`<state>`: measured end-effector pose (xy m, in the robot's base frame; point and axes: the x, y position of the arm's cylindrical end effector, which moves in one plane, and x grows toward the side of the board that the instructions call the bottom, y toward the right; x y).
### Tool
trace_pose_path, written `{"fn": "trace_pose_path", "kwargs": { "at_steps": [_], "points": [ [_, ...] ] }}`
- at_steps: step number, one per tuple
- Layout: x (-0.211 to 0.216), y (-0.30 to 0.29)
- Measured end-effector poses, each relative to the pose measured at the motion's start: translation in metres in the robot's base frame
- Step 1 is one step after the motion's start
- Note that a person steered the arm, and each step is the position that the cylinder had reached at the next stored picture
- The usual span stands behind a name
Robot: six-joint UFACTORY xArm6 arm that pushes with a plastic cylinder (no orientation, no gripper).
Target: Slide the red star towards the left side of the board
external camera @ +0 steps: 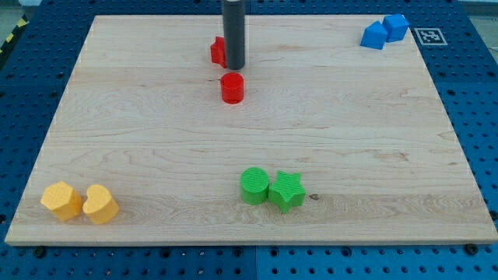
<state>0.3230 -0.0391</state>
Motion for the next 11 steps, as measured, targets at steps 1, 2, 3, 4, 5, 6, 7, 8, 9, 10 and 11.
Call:
{"fn": "trace_pose_path", "kwargs": {
  "at_steps": [1,2,3,4,5,6,7,8,9,10,11],
  "points": [
    [-0.011,-0.021],
    [-0.036,-0.021],
    [-0.041,-0.011],
    [-0.041,0.013],
    [-0.044,0.019],
    [-0.047,-0.002],
    [-0.053,-0.023],
    [-0.058,-0.025],
    [-0.062,-0.005],
    [-0.084,0.014],
    [-0.086,0.008]
  ]
}}
